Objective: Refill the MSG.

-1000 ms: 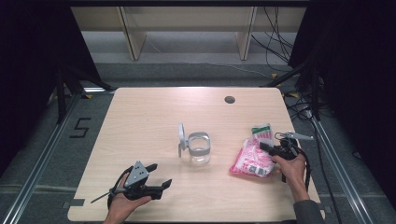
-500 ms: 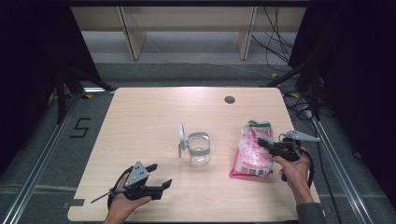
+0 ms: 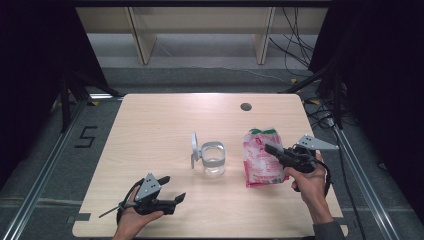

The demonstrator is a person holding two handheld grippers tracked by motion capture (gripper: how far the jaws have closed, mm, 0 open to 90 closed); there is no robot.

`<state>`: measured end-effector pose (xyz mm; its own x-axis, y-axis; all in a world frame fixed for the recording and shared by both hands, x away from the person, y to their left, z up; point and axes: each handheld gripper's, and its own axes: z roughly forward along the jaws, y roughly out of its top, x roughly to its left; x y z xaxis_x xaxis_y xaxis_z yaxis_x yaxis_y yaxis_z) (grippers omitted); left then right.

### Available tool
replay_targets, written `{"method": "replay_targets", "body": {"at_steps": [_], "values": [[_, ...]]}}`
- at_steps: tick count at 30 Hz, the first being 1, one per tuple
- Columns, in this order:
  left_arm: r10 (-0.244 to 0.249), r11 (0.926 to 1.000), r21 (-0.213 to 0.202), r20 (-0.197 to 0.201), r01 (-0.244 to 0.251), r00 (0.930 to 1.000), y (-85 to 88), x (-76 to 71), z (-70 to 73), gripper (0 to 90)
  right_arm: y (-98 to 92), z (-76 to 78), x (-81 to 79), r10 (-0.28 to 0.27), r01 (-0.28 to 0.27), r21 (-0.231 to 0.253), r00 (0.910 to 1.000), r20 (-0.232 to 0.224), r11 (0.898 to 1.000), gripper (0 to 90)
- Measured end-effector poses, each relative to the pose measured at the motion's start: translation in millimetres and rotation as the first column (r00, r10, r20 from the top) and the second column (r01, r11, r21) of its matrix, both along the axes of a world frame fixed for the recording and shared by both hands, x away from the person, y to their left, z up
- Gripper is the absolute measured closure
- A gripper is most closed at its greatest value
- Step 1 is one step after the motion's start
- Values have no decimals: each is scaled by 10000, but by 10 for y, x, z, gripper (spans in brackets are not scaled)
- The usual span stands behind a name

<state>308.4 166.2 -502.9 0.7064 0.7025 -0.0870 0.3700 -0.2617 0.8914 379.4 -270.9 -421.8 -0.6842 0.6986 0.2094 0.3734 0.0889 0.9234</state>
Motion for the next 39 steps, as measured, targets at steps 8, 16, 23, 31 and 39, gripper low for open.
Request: {"method": "replay_targets", "body": {"at_steps": [8, 16, 23, 31, 39], "values": [[-257, 9997, 57, -88, 258, 9996, -97, -19, -18, 192, 136, 142, -16, 274, -245, -416, 9971, 708, 9988, 900], [-828, 9964, 165, -44, 829, 9966, -316, -32, -24, 196, 181, 352, -44, 467, -454, -148, 9931, 1074, 9989, 900], [-972, 9952, -58, 244, 973, 9950, -510, -5, 16, 203, 284, 511, -87, 791, -764, -246, 9863, 1447, 9968, 900], [-1222, 9923, -166, 494, 1231, 9913, -834, 58, 10, 243, 474, 652, -130, 1311, -1304, -147, 9787, 1579, 9914, 900], [-1188, 9923, -240, 992, 1217, 9880, -1155, 157, 58, 310, 638, 756, -162, 1694, -1701, -122, 9679, 1857, 9854, 900]]}}
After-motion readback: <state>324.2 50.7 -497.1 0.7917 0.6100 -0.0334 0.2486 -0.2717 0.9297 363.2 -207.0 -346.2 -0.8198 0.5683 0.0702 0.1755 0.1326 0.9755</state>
